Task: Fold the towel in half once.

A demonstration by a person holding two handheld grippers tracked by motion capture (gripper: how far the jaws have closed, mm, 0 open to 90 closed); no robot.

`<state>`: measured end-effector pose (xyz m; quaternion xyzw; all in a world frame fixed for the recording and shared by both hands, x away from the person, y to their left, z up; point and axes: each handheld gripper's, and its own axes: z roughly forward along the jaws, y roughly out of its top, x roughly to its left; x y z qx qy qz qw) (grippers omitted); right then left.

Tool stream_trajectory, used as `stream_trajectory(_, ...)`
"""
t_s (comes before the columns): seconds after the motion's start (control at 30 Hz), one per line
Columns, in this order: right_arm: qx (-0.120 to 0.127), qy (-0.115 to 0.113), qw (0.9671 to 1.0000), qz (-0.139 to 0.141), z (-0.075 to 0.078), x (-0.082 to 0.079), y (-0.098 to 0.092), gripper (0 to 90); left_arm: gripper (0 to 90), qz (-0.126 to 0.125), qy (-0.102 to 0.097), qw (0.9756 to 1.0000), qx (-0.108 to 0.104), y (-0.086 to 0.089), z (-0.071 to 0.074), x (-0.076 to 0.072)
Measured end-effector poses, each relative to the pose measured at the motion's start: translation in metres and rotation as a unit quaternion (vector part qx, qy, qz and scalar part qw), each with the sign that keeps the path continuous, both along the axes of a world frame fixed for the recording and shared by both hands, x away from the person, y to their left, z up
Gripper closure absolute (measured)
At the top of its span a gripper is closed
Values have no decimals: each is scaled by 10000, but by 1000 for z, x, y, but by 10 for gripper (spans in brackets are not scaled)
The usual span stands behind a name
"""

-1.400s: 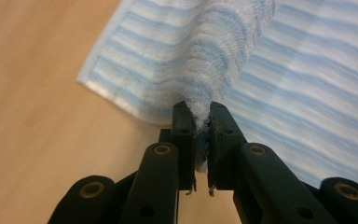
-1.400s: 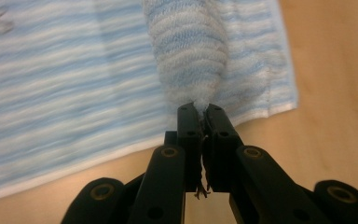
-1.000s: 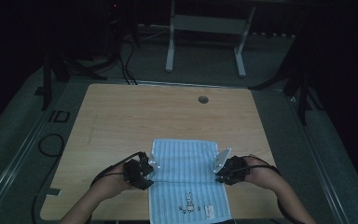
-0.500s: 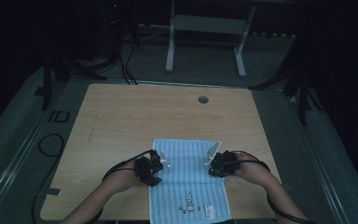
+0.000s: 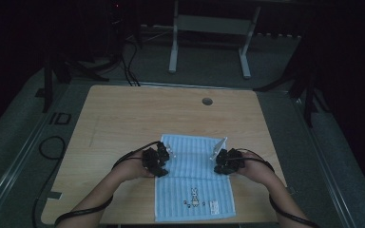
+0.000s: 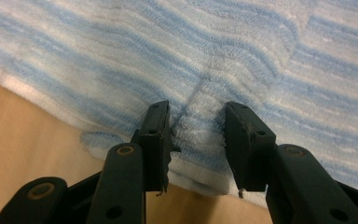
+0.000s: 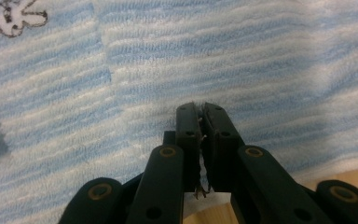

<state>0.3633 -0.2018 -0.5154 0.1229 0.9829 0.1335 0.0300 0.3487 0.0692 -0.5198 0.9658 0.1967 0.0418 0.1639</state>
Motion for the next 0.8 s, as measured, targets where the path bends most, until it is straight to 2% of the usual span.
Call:
stream_trajectory(0.1,-10,8,10000,-44,0,-3,-4,850,606,-34,-24,10000,-1,-4,0,6)
stream_trajectory(0.23,1,48,10000,-51,0,-9,-10,850,601,-112,40,9999,-97,-6,-1,14)
stream_trajectory(0.37,-7,101,9999,-89,0,-13,-12,850,595,-109,65,9998,-127,-7,-1,12)
stream_trajectory(0.47,-46,143,9998,-110,0,-22,-13,850,592,-246,90,9996,-41,-10,0,1)
stream_trajectory(0.6,-20,275,9996,-15,0,-30,-12,853,591,-315,306,9990,3,-8,2,-7)
stream_trajectory(0.73,-12,405,9992,63,3,-30,-11,818,561,-314,400,9987,50,-6,6,-13)
stream_trajectory(0.8,8,390,9991,133,9,-29,-12,807,553,-283,382,9989,45,-4,13,-14)
